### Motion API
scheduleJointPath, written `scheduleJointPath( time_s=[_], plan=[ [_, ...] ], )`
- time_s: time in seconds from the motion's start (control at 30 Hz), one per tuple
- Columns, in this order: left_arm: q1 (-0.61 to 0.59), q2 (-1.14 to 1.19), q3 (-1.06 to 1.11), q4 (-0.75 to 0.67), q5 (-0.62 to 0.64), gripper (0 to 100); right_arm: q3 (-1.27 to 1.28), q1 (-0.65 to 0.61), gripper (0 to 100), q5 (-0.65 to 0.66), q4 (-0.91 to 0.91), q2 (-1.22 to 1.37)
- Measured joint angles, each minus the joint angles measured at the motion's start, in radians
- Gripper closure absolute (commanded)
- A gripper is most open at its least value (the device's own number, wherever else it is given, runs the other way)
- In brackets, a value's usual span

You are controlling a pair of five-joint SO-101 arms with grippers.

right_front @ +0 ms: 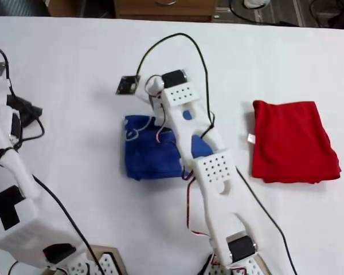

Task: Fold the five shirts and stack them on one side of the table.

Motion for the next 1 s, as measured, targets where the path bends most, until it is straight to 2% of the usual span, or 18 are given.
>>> scheduleJointPath(
  time_s=[0.23, 0.3, 0.37, 0.5, 0.57, 0.63, 0.87, 1.0],
  plan=[
    [0.000, 0.000, 0.000, 0.000, 0.000, 97, 0.163, -0.009, 63.8, 0.155, 0.000, -0.069],
    [0.000, 0.000, 0.000, 0.000, 0.000, 97, 0.193, -0.011, 66.5, 0.198, 0.000, -0.084],
    [0.000, 0.000, 0.000, 0.000, 0.000, 97, 0.206, -0.012, 73.6, 0.239, 0.000, -0.089],
    [0.000, 0.000, 0.000, 0.000, 0.000, 97, 0.209, -0.012, 99.1, 0.292, 0.000, -0.091],
    [0.000, 0.000, 0.000, 0.000, 0.000, 97, 0.209, -0.012, 95.4, 0.301, 0.000, -0.094],
    [-0.003, 0.000, 0.000, 0.000, 0.000, 97, 0.209, -0.009, 98.0, 0.301, -0.002, -0.095],
    [-0.003, 0.000, 0.000, 0.000, 0.000, 97, 0.221, 0.043, 97.5, 0.299, 0.003, -0.097],
    [-0.003, 0.000, 0.000, 0.000, 0.000, 97, 0.221, 0.080, 97.3, 0.210, 0.011, -0.097]
  ],
)
